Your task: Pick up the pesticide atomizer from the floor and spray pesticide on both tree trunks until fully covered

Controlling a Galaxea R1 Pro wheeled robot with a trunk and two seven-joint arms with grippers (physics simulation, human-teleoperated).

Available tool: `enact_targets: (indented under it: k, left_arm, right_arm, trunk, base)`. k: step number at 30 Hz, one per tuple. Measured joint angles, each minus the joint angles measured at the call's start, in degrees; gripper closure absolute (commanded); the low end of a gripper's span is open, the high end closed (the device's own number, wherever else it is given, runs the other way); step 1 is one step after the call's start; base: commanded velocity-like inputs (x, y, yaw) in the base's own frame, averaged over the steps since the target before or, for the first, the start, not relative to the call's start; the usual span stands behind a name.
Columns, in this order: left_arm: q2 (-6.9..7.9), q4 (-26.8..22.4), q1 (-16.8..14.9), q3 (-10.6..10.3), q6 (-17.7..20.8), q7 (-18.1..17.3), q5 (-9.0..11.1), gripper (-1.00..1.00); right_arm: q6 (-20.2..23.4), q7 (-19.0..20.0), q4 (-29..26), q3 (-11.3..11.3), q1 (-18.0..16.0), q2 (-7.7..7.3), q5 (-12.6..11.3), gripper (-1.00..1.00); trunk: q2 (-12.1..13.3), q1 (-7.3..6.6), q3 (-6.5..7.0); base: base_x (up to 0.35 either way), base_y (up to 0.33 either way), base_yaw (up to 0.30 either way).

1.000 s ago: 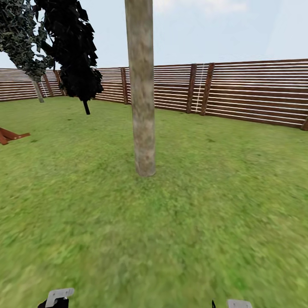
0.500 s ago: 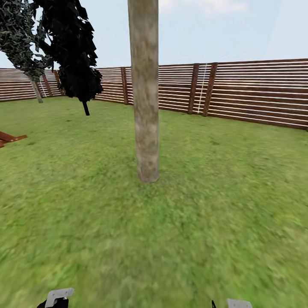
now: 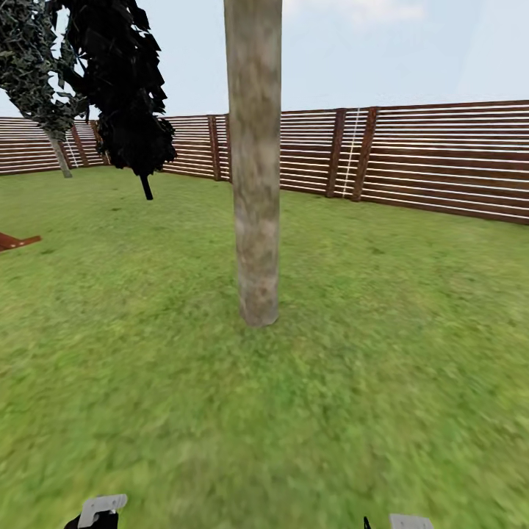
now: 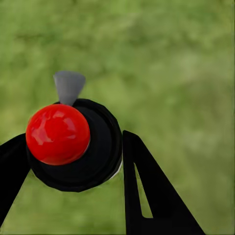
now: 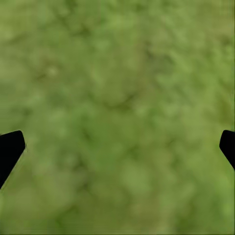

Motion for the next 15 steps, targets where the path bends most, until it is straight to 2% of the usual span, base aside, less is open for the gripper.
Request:
enact_targets:
  k: [5, 15]
  left_arm:
    - [0.01, -0.1, 0.0, 0.0, 0.1, 0.0, -0.1, 1.0]
    - [-0.01, 0.0, 0.0, 0.0, 0.3, 0.1, 0.0, 1.0]
  right_arm:
    - [0.0, 0.1, -0.1, 0.1, 0.0, 1.18, 0.1, -1.0]
    - [0.7, 0.1, 0.0, 0.0, 0.8, 1.33, 0.2, -1.0]
  trunk:
    - [0.0, 0.03, 0.0]
    - [0.0, 0.03, 0.0]
  base:
    - [0.071, 0.01, 0.0]
    - [0.027, 0.0, 0.0]
